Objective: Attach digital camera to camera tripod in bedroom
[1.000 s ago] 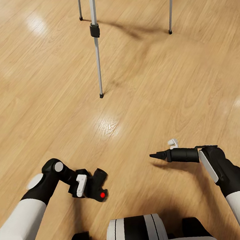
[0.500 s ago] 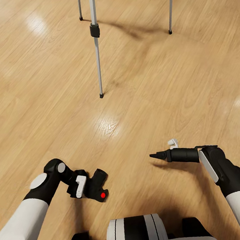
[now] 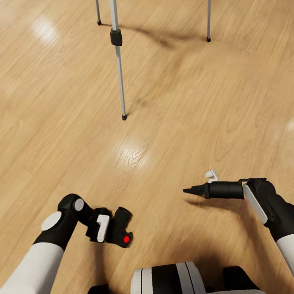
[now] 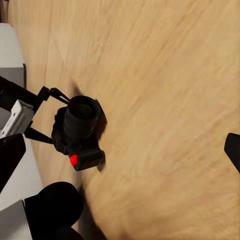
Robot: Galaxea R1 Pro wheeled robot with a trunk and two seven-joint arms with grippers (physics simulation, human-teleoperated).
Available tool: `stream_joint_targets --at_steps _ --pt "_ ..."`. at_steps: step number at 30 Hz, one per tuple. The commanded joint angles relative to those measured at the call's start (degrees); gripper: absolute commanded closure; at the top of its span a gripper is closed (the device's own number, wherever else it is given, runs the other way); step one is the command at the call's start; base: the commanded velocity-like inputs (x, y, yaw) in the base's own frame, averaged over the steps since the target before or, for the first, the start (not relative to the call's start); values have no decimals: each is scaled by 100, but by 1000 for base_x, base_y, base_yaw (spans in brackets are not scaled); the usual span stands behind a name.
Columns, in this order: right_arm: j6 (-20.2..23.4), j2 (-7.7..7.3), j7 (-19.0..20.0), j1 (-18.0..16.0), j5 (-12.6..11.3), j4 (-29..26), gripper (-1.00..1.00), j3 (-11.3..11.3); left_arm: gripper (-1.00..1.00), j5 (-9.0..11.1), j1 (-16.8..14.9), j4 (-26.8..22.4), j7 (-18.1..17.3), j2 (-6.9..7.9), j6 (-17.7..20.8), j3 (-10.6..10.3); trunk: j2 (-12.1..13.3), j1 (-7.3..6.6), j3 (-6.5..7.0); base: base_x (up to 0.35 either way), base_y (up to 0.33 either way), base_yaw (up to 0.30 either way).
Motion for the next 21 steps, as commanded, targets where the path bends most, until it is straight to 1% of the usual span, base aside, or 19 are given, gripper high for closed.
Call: stream_joint_targets --at_steps 1,2,21 --pt "30 -1 6 -2 -16 0 -100 -3 -100 -7 -2 -7 -9 -1 -36 -16 -1 -1 -3 0 0 0" --pt "30 0 2 -2 -13 0 -100 -3 100 13 -2 -13 -25 -13 -32 -12 -1 -1 -3 0 0 0" --pt "30 -2 7 -2 -13 0 -100 -3 100 49 -2 -129 -50 -27 -29 5 -1 -1 -3 0 0 0"
